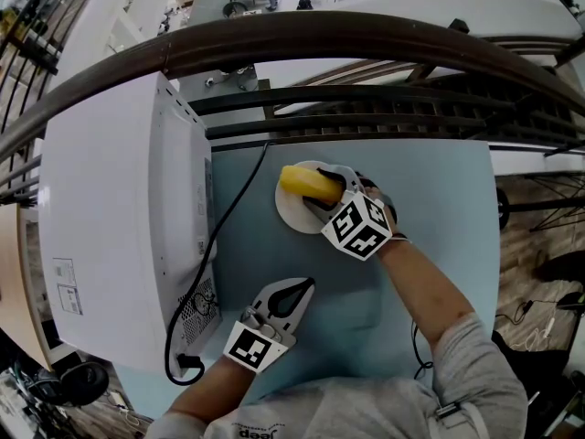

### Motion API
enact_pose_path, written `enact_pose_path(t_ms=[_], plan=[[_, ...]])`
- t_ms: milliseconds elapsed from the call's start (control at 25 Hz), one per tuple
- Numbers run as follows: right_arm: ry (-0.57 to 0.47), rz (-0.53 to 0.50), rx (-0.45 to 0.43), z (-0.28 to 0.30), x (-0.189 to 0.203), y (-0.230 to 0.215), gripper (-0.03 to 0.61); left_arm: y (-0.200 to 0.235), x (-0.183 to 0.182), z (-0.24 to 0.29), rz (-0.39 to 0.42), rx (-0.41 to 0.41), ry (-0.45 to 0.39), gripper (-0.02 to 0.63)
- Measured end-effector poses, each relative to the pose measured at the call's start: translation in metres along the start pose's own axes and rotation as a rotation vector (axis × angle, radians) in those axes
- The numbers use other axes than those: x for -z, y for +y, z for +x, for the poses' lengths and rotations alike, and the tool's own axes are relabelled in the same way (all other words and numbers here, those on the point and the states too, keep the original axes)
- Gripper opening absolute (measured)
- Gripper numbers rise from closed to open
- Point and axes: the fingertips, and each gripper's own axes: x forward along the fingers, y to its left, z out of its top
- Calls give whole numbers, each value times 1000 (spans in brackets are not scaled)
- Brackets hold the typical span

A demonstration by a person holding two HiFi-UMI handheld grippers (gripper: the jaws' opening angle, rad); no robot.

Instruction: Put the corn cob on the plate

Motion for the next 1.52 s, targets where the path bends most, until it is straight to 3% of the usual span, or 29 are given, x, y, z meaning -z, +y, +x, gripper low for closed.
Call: enact_pose_path(t_ms=[480, 880, 1520], plan=[[-24, 30, -15, -2, -1, 2, 318, 0, 1, -3, -4, -2, 0, 9], [-54, 39, 11, -23, -11, 1, 325, -6, -6, -8, -8, -3, 0, 9], [-97, 98, 80, -125, -43, 16, 325, -52, -61, -51, 61, -1, -43, 9]])
